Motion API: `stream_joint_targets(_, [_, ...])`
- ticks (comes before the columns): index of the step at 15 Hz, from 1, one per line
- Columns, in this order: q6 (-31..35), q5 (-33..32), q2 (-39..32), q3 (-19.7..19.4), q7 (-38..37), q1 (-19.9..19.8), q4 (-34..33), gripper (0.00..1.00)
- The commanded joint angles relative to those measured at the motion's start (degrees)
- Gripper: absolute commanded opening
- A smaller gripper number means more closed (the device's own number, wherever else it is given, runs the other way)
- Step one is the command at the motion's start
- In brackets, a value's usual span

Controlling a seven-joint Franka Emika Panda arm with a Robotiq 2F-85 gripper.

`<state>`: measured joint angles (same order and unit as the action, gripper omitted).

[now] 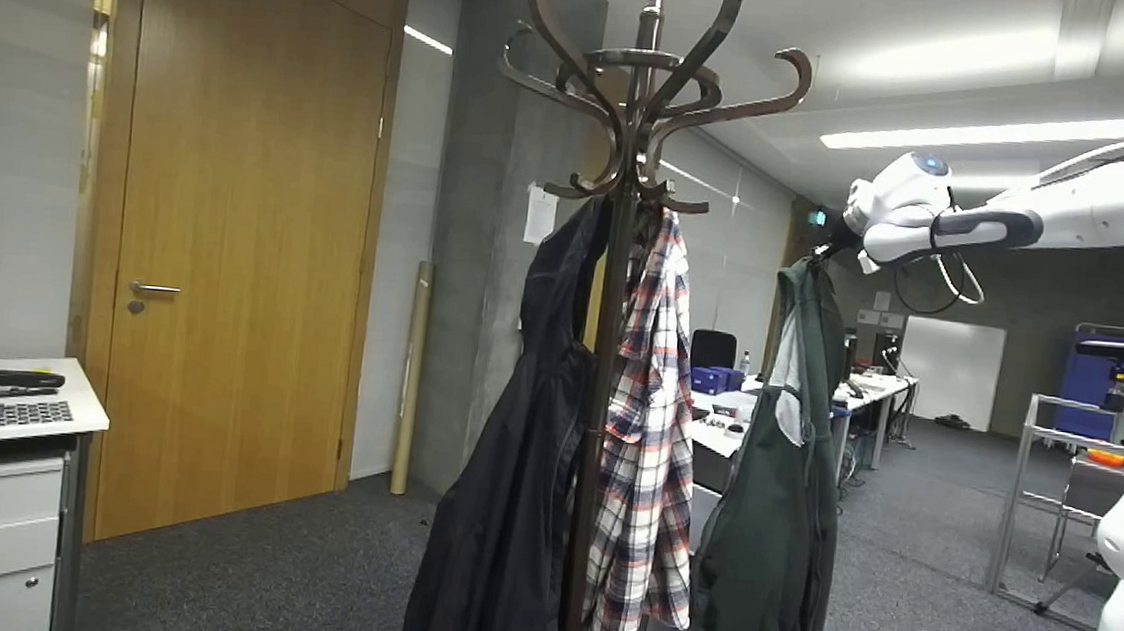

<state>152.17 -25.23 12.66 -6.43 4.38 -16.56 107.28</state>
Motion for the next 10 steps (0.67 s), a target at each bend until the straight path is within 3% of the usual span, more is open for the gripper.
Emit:
stream_joint_targets(1, [-0.14,-0.14,-0.24,-0.9,0.02,0.97,-0.16,0.05])
stream_joint_targets(10, [3.18,-1.52,-2.44,-0.85,-2.91,0.15,-0.5,0.01])
